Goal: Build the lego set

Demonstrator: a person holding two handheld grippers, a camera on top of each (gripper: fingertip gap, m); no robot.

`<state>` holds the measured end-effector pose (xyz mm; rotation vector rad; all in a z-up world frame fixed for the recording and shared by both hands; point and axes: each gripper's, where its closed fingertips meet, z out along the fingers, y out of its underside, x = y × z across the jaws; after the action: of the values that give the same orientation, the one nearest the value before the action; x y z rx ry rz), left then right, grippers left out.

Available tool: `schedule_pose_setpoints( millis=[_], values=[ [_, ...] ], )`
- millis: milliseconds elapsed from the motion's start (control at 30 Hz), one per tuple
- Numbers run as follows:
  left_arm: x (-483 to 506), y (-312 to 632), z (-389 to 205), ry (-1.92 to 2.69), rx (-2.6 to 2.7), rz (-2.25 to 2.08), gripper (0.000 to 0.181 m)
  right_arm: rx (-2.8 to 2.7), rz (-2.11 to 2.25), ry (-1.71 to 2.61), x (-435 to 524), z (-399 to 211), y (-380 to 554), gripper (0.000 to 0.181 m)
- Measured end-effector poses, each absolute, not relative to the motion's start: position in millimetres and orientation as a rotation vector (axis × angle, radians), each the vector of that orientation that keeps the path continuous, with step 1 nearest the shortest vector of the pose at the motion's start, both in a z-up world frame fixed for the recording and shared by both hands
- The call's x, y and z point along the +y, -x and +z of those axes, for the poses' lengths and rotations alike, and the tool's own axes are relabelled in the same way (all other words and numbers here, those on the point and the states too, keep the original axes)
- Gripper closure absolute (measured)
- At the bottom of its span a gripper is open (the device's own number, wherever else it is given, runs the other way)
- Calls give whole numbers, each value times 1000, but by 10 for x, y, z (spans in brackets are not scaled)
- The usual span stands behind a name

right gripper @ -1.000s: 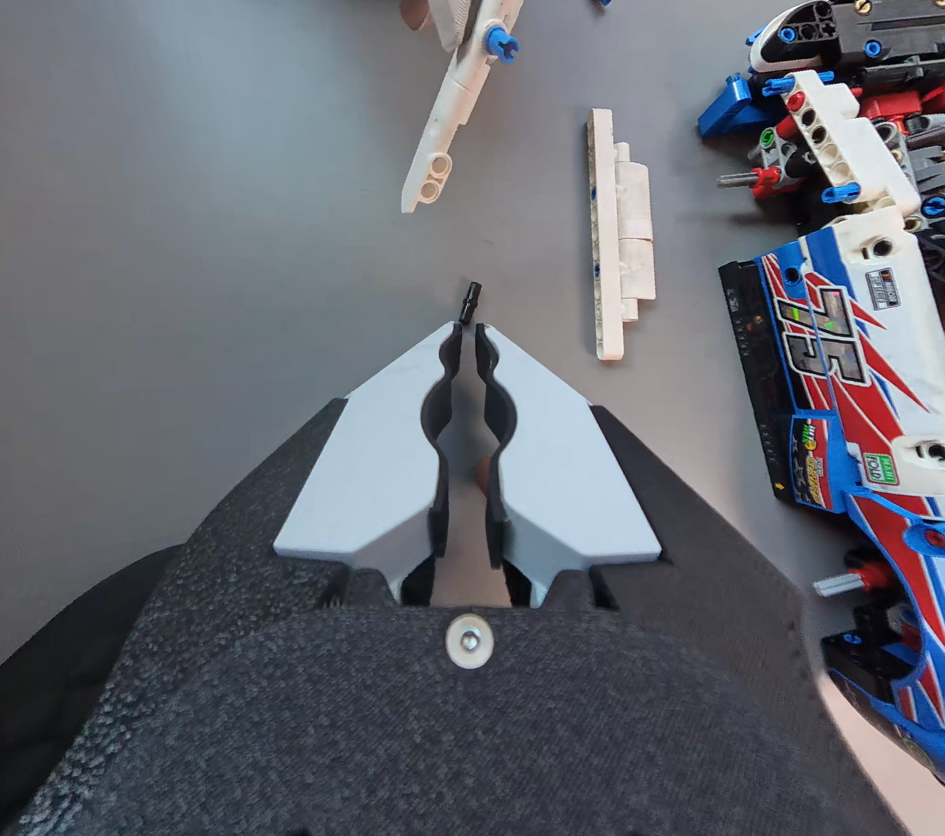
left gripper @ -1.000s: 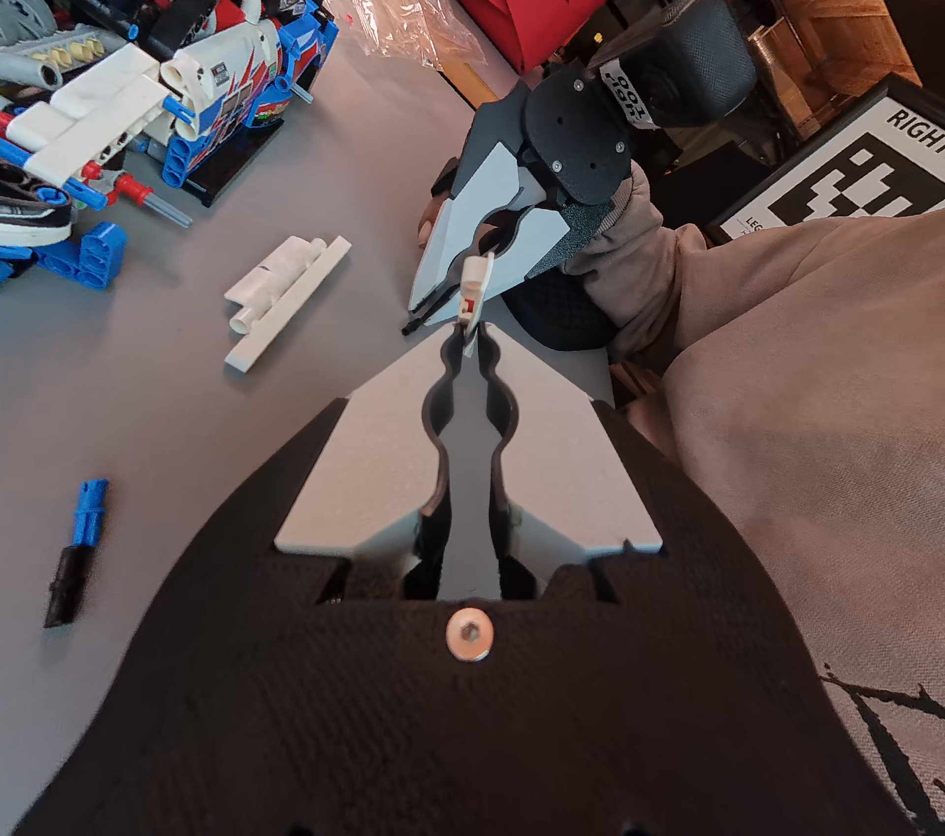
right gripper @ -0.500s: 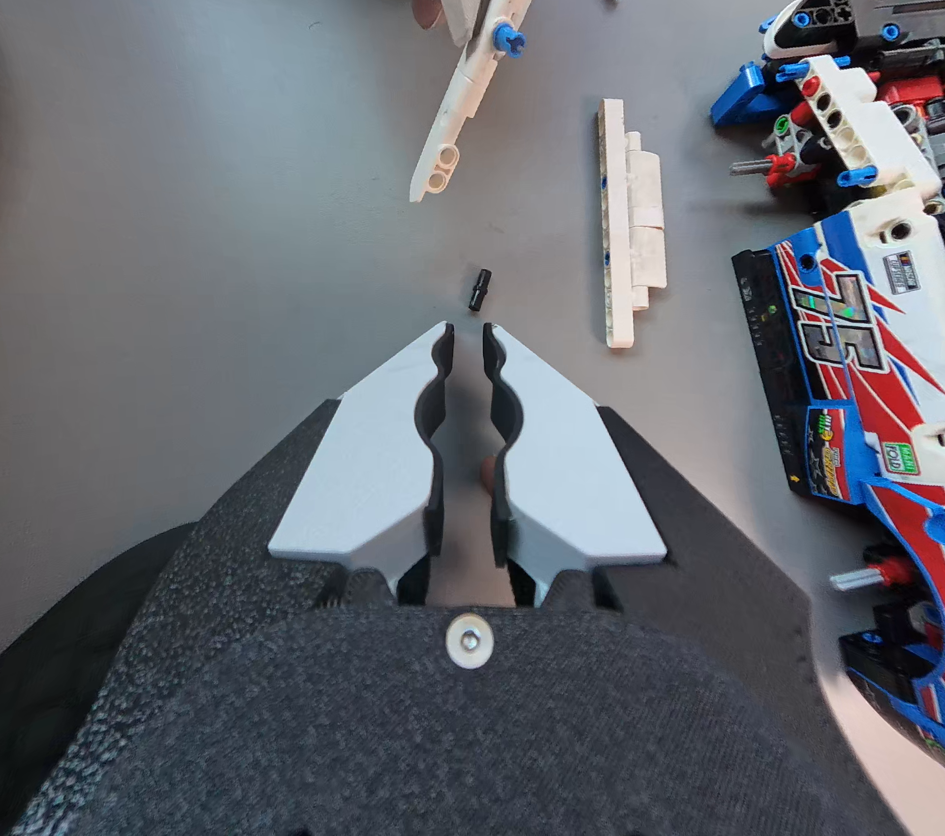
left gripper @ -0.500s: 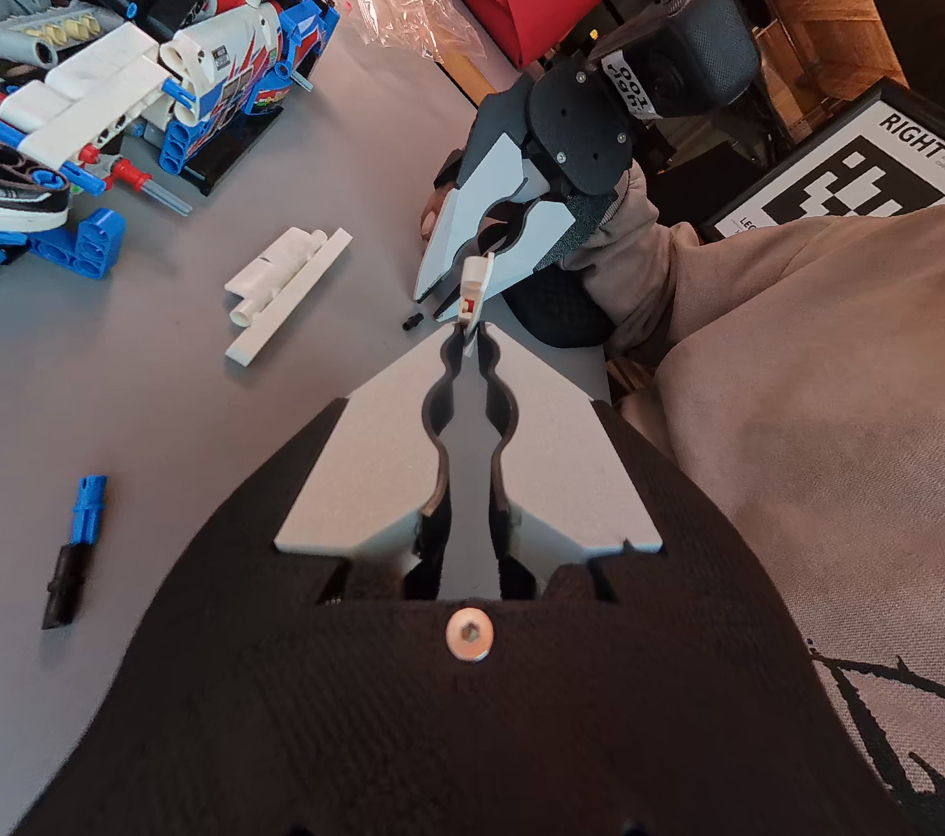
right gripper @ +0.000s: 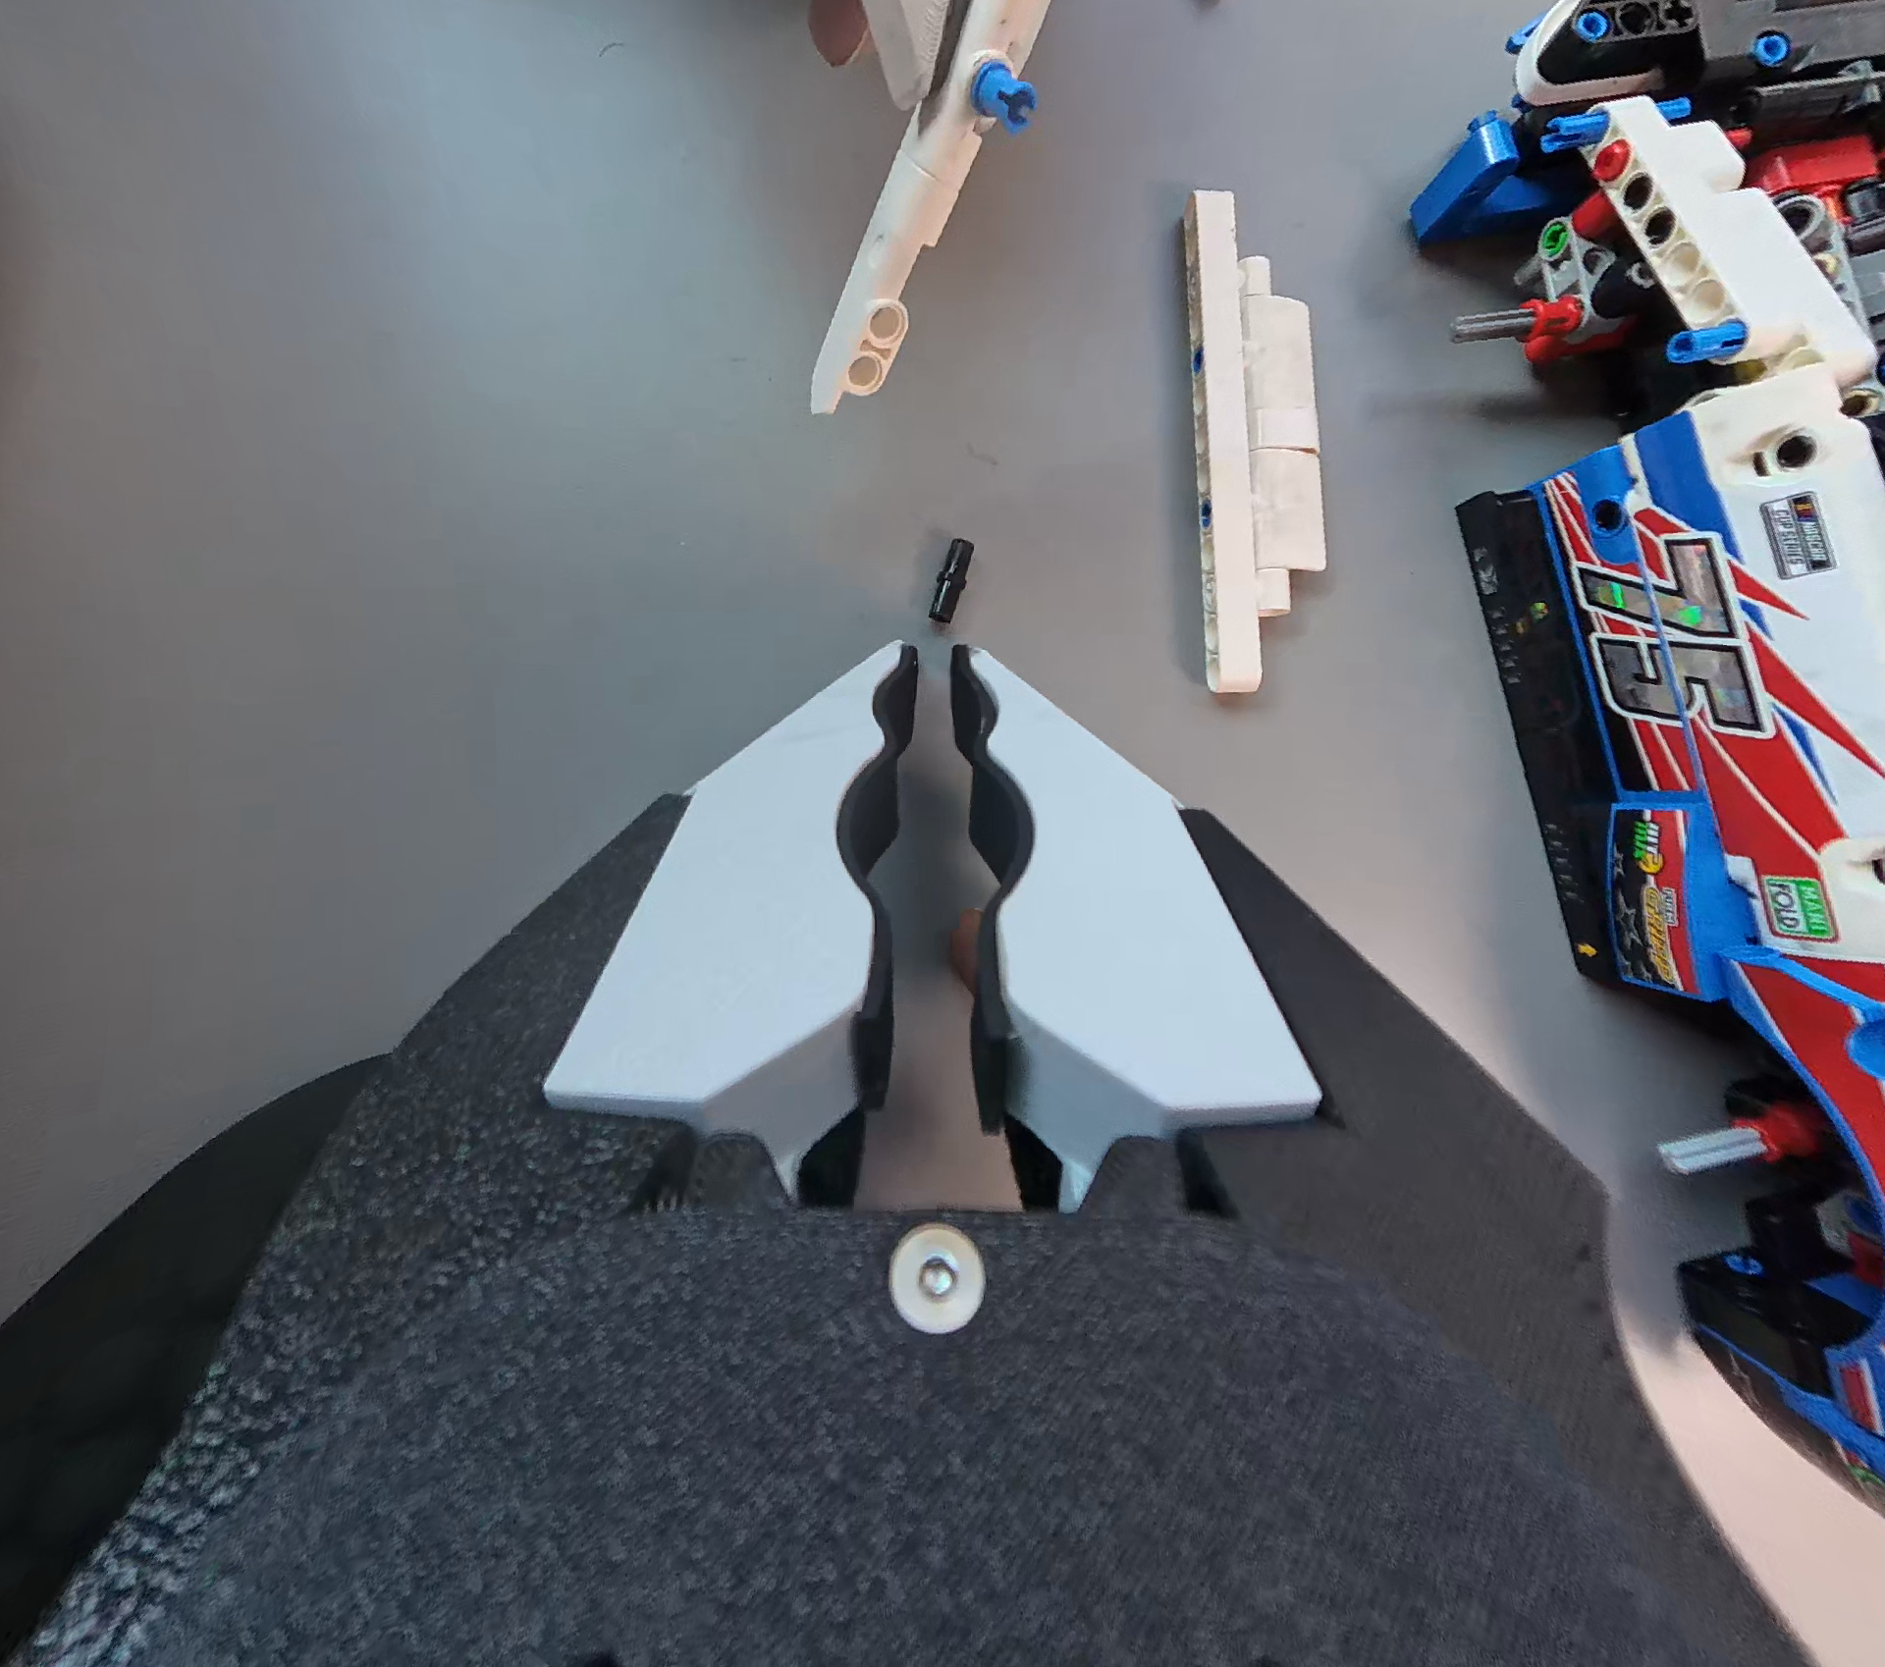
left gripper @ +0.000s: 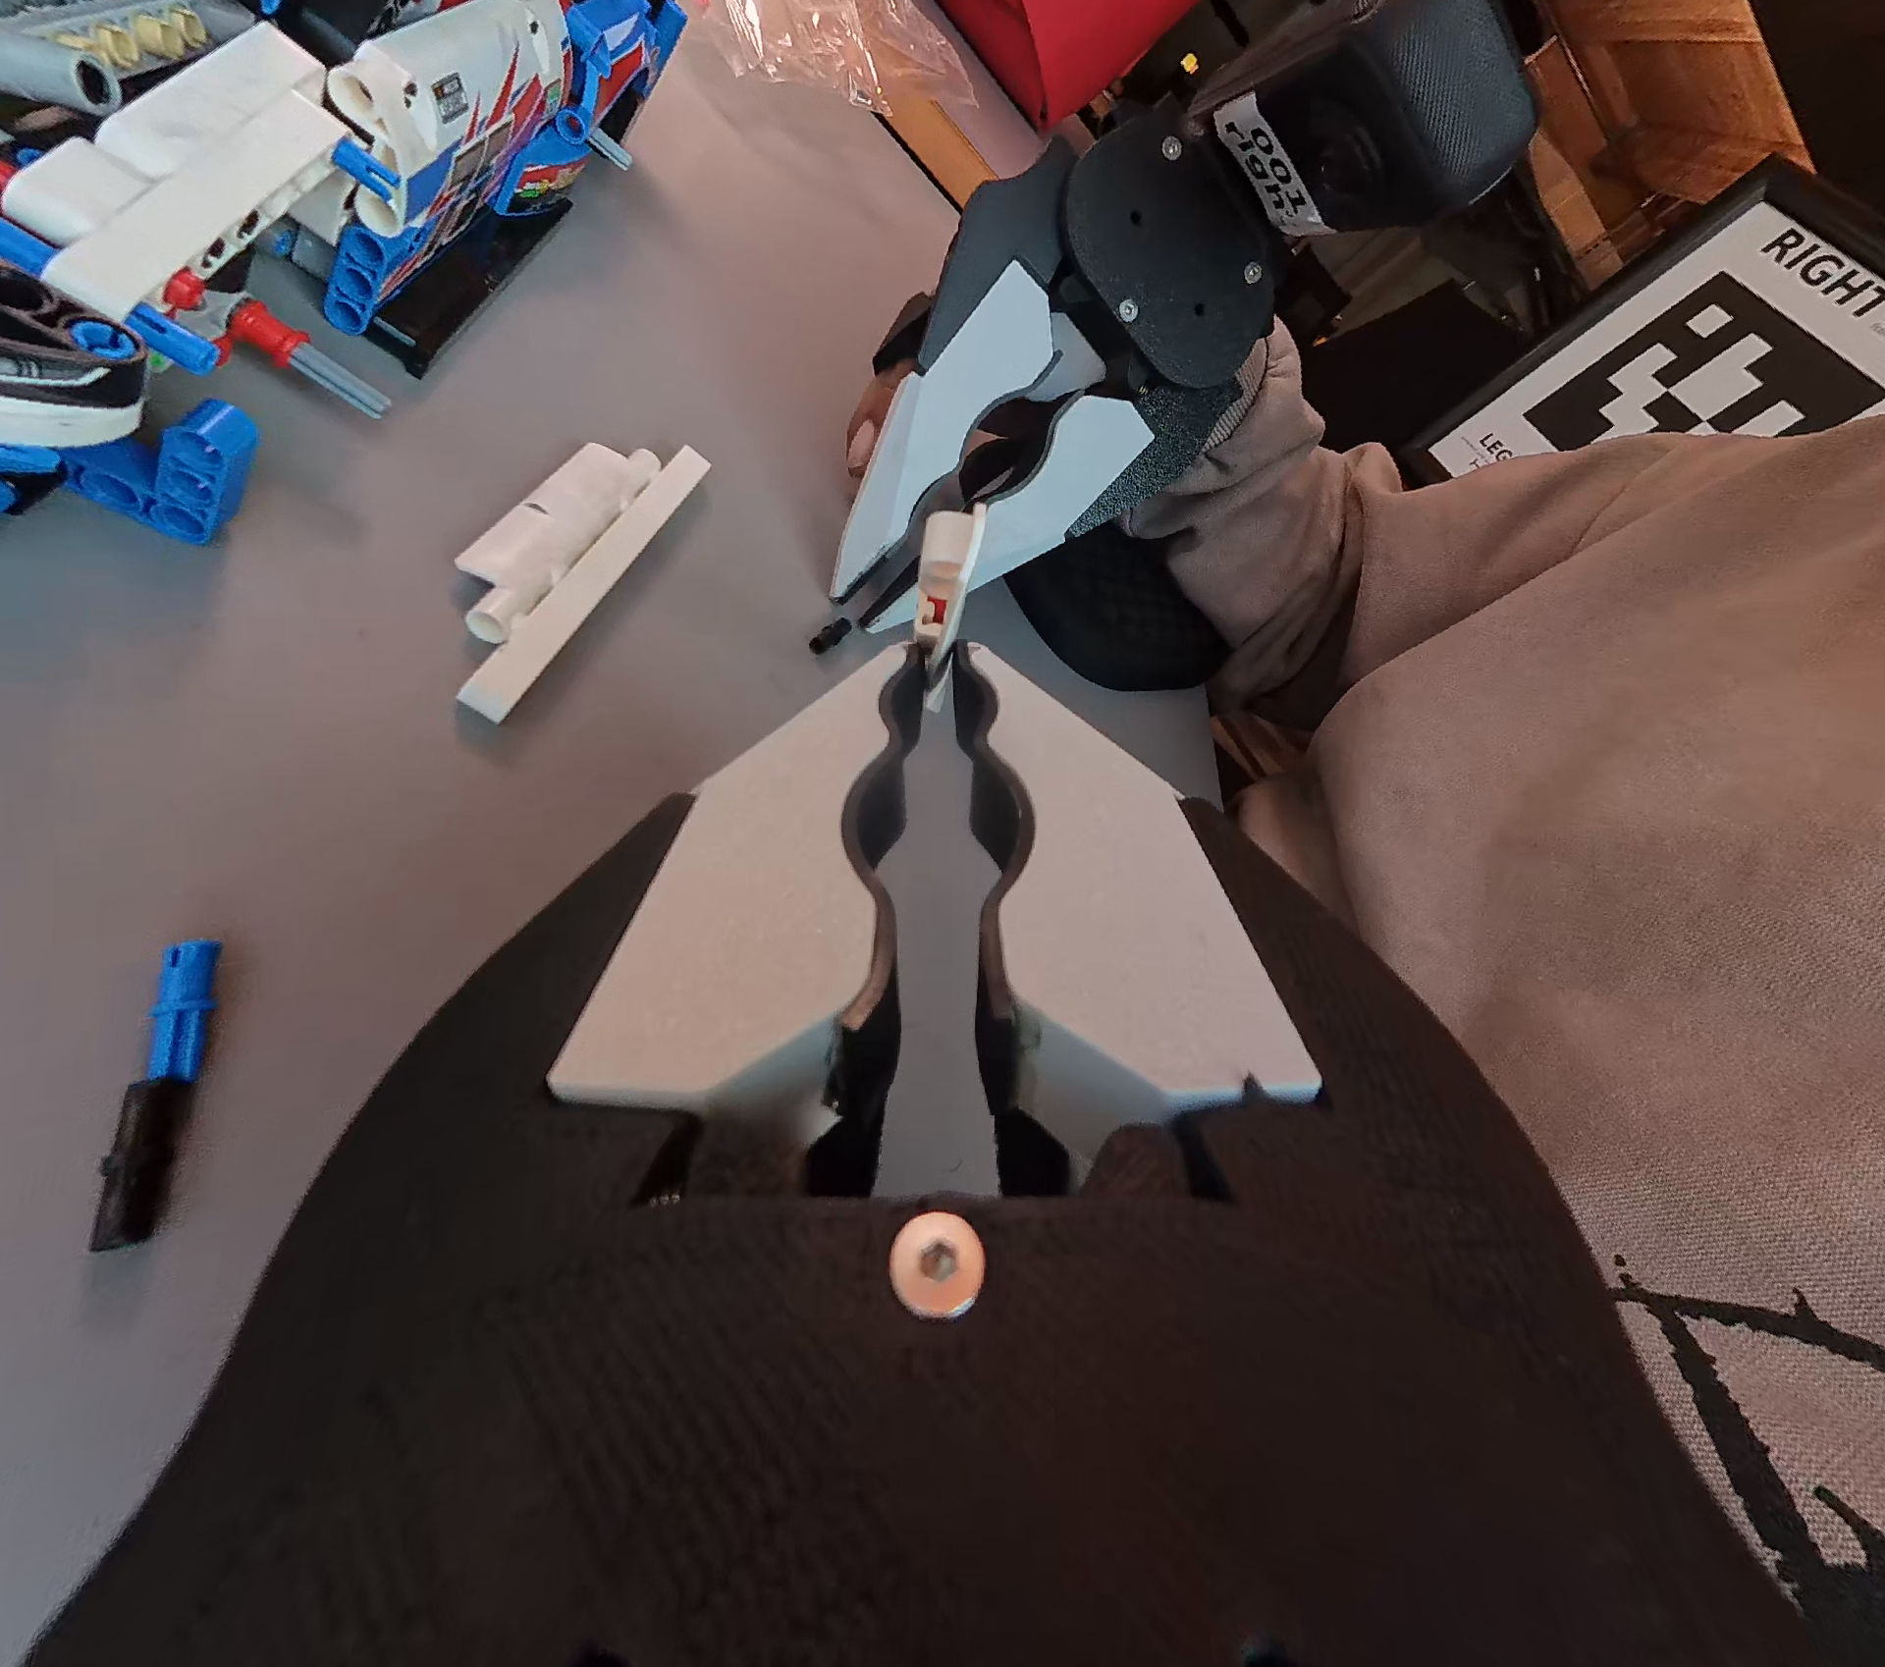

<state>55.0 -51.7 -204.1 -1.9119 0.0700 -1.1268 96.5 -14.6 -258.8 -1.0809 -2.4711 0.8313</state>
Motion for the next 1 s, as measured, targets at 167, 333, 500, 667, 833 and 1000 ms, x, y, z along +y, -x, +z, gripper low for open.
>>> schedule_pose_setpoints(
  millis=[167,333,500,667,833,1000],
  values=[
    [-525,-550,-2027,1908,76,-1123,178,-2475,849,1069,-154,-2574,-974,175],
    [-544,-582,-2008,1908,107,-1114,178,-2504,881,1120,-166,-2556,-1017,169],
    [-547,-594,-2013,1910,105,-1123,178,-2476,841,1103,-141,-2575,-951,165],
    [-541,-600,-2055,1932,109,-1108,178,-2475,814,1107,-218,-2587,-899,169],
    [-539,-589,-2068,1940,106,-1096,178,-2447,820,1163,-230,-2591,-860,175],
    [-543,-593,-2110,1969,111,-1078,178,-2439,812,1111,-248,-2588,-831,180]
  ],
)
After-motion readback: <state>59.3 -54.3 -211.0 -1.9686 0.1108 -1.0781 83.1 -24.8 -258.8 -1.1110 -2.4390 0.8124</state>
